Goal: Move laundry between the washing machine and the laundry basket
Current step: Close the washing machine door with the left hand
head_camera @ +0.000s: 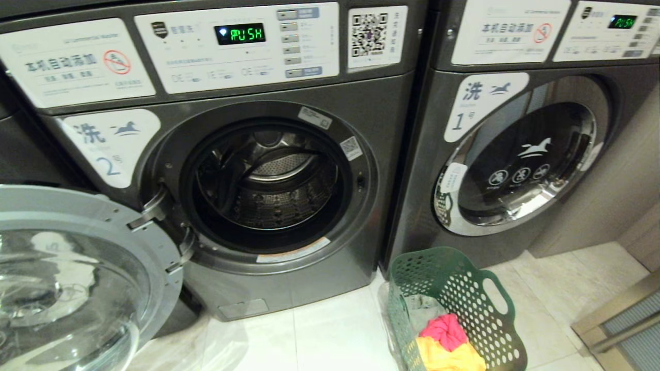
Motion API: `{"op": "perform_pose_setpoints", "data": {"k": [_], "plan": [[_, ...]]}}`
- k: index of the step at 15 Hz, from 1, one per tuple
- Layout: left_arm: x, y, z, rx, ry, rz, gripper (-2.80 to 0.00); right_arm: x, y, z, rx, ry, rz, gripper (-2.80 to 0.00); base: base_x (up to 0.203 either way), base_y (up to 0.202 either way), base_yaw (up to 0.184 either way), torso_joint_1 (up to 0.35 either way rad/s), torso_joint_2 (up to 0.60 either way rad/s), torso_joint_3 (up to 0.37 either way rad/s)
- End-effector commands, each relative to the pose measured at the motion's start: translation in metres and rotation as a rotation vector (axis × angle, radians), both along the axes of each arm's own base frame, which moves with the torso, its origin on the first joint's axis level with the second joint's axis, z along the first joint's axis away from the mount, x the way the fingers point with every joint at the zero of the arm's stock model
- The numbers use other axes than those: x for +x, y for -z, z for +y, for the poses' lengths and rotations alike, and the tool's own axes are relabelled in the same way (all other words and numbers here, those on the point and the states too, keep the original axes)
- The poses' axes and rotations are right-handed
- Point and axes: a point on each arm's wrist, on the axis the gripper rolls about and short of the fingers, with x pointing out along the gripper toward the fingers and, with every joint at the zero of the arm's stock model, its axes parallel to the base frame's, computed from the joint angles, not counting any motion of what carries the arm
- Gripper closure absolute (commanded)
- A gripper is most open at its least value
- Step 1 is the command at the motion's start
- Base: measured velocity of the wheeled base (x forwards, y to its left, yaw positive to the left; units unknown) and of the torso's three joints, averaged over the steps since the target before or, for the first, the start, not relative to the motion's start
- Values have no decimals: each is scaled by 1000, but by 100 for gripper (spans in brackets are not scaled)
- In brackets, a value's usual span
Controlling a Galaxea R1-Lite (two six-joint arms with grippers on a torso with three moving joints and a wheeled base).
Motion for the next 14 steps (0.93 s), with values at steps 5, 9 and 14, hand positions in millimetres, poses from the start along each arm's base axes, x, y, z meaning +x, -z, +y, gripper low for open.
{"op": "perform_pose_setpoints", "data": {"k": [5,9,14], "plan": [[0,0,0,0,-1,1,0,0,0,0,0,0,1,0,2,-7,167,1,1,4],[0,0,0,0,0,1,0,0,0,0,2,2,1,0,0,-1,24,2,0,2],[0,0,0,0,0,1,0,0,0,0,4,2,0,0,0,0,0,0,0,0]]}}
